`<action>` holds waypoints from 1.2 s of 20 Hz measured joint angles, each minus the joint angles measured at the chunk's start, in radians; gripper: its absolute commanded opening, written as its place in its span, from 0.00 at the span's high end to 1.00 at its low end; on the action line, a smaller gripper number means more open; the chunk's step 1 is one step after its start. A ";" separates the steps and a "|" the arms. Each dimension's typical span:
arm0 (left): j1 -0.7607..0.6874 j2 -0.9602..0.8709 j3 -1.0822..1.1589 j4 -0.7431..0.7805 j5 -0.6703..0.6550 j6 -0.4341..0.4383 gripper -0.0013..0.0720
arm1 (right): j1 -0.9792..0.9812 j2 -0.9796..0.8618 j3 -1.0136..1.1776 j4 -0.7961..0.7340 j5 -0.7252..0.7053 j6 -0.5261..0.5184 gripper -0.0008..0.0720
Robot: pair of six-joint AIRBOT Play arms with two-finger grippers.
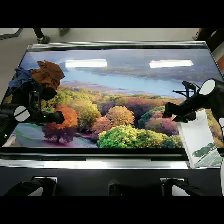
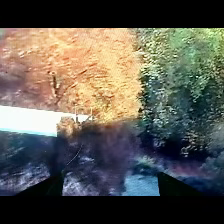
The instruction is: Fold the shirts.
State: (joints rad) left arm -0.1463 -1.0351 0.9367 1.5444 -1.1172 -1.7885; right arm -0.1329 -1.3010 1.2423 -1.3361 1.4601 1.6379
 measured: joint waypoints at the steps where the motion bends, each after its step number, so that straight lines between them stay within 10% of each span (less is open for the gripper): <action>1: 0.000 0.000 0.000 0.000 0.000 0.000 0.07 | 0.000 0.000 0.000 0.000 0.000 0.000 0.22; 15: 0.000 0.000 0.000 0.000 0.002 -0.001 0.07 | 0.000 0.000 0.000 0.000 -0.125 0.000 0.22; 24: 0.117 -0.092 0.141 -0.047 0.238 -0.015 0.00 | 0.000 0.000 0.000 0.003 -0.204 0.000 0.22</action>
State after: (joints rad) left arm -0.0296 -1.1271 1.0779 1.4971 -0.8791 -1.8034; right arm -0.1329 -1.3010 1.2423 -1.3334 1.2564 1.6379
